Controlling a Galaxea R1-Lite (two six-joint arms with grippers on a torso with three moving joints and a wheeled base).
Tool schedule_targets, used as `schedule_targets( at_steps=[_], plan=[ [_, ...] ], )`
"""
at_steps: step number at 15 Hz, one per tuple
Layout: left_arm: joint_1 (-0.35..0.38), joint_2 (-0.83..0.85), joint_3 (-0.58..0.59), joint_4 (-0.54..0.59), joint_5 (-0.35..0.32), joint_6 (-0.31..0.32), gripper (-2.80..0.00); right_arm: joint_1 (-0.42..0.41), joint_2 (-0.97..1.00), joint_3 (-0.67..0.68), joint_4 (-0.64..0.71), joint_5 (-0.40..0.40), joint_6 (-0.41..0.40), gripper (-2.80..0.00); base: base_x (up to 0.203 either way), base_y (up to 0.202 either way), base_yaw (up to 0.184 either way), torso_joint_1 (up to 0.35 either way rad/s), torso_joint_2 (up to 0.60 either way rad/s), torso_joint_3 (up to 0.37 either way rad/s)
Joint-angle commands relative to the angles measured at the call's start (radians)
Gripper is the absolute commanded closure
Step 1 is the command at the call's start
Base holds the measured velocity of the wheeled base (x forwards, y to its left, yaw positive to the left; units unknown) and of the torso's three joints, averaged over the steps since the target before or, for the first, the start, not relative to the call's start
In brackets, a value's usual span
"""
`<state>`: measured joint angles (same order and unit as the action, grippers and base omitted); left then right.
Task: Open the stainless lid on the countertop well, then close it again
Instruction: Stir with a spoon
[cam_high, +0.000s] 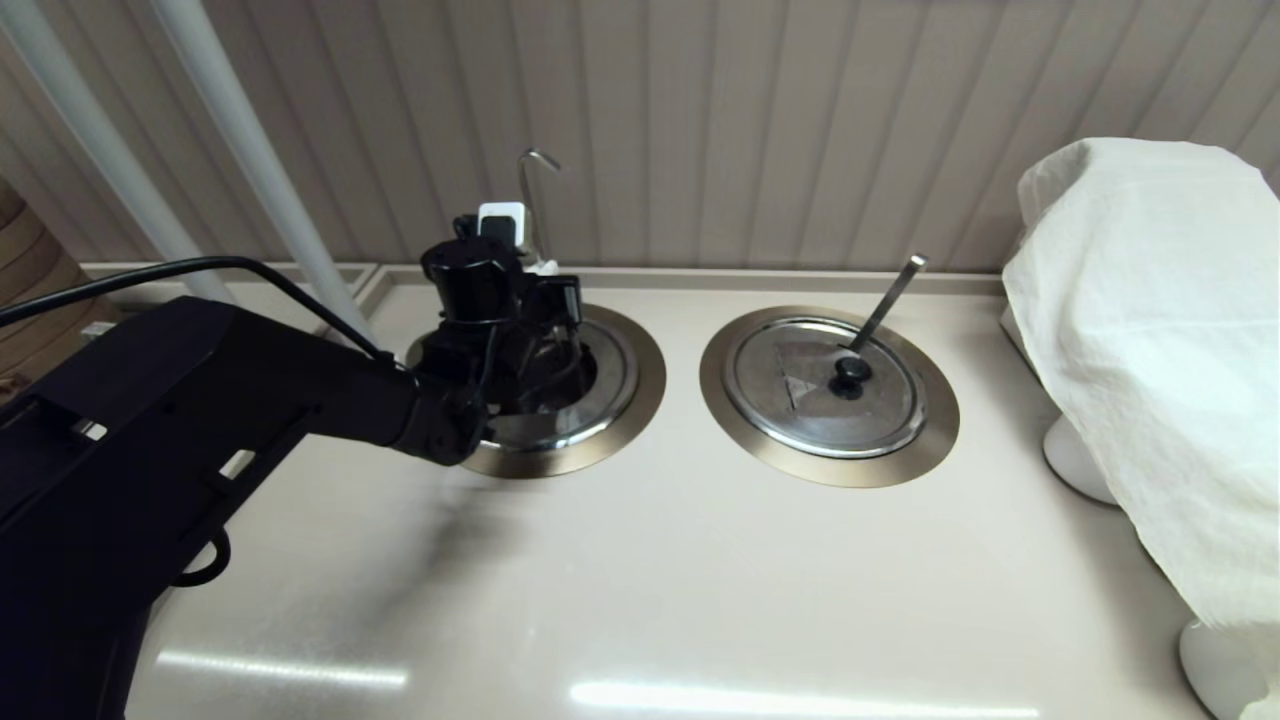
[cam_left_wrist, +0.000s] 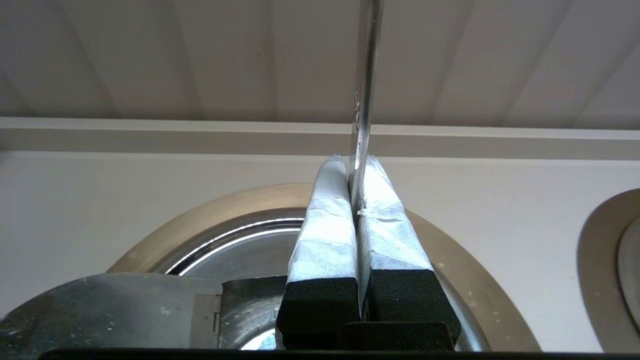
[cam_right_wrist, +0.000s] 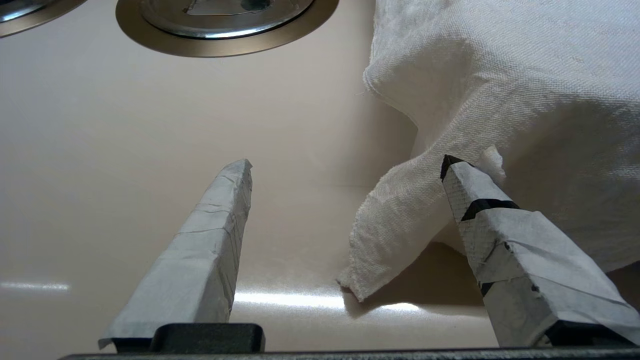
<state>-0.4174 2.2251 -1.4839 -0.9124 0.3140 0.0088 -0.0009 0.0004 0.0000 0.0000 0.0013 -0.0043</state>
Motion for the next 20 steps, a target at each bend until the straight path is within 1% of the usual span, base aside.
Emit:
schedule_targets(
  at_steps=[1,2,3,4,5,7,8,9,10,11,12,13,14,15,18,20],
  plan=[
    [-0.003,-0.026,0.013,-0.003,0.0,-0.005,0.0,-0.001,0.0,0.0,0.0,0.0,0.0,-2.8,0.0,0.0,0.0,0.0,0.0,0.0],
    [-0.003,-0.044,0.033,0.018,-0.02,-0.021,0.0,0.001,0.001,0.0,0.0,0.0,0.0,-2.8,0.0,0.0,0.0,0.0,0.0,0.0],
    [-0.003,-0.072,0.07,0.051,-0.065,-0.044,0.0,0.0,0.0,0.0,0.0,0.0,0.0,-2.8,0.0,0.0,0.0,0.0,0.0,0.0],
    [0.0,-0.091,0.107,0.082,-0.111,-0.054,0.0,0.0,0.0,0.0,0.0,0.0,0.0,-2.8,0.0,0.0,0.0,0.0,0.0,0.0],
    [0.008,-0.1,0.132,0.109,-0.133,-0.047,0.0,0.0,0.001,0.0,0.0,0.0,0.0,-2.8,0.0,0.0,0.0,0.0,0.0,0.0],
    [0.028,-0.101,0.159,0.132,-0.139,0.018,0.0,-0.001,0.001,0.0,0.0,0.0,0.0,-2.8,0.0,0.0,0.0,0.0,0.0,0.0],
    [0.033,-0.09,0.158,0.131,-0.136,0.043,0.0,0.001,0.001,0.0,0.0,0.0,0.0,-2.8,0.0,0.0,0.0,0.0,0.0,0.0],
    [0.047,-0.074,0.152,0.124,-0.131,0.085,0.0,0.0,0.0,0.0,0.0,0.0,0.0,-2.8,0.0,0.0,0.0,0.0,0.0,0.0],
    [0.053,-0.055,0.136,0.113,-0.128,0.104,0.0,-0.001,0.0,0.0,0.0,0.0,0.0,-2.8,0.0,0.0,0.0,0.0,0.0,0.0],
    [0.054,-0.039,0.114,0.093,-0.129,0.1,0.0,0.001,0.0,0.0,0.0,0.0,0.0,-2.8,0.0,0.0,0.0,0.0,0.0,0.0],
    [0.052,-0.019,0.085,0.069,-0.128,0.076,0.0,0.0,0.0,0.0,0.0,0.0,0.0,-2.8,0.0,0.0,0.0,0.0,0.0,0.0],
    [0.047,-0.001,0.049,0.051,-0.117,0.031,0.0,0.001,0.0,0.0,0.0,0.0,0.0,-2.8,0.0,0.0,0.0,0.0,0.0,0.0],
    [0.034,0.013,0.015,0.045,-0.095,-0.015,0.0,0.001,0.001,0.0,0.0,0.0,0.0,-2.8,0.0,0.0,0.0,0.0,0.0,0.0],
    [0.023,0.028,-0.008,0.042,-0.079,-0.045,0.0,0.0,0.0,0.0,0.0,0.0,0.0,-2.8,0.0,0.0,0.0,0.0,0.0,0.0],
    [-0.005,0.023,-0.002,0.042,-0.075,-0.081,0.0,-0.001,0.0,0.0,0.0,0.0,0.0,-2.8,0.0,0.0,0.0,0.0,0.0,0.0],
    [-0.006,0.0,0.037,0.055,-0.077,-0.079,0.0,0.0,0.001,0.0,0.0,0.0,0.0,-2.8,0.0,0.0,0.0,0.0,0.0,0.0]
  ],
)
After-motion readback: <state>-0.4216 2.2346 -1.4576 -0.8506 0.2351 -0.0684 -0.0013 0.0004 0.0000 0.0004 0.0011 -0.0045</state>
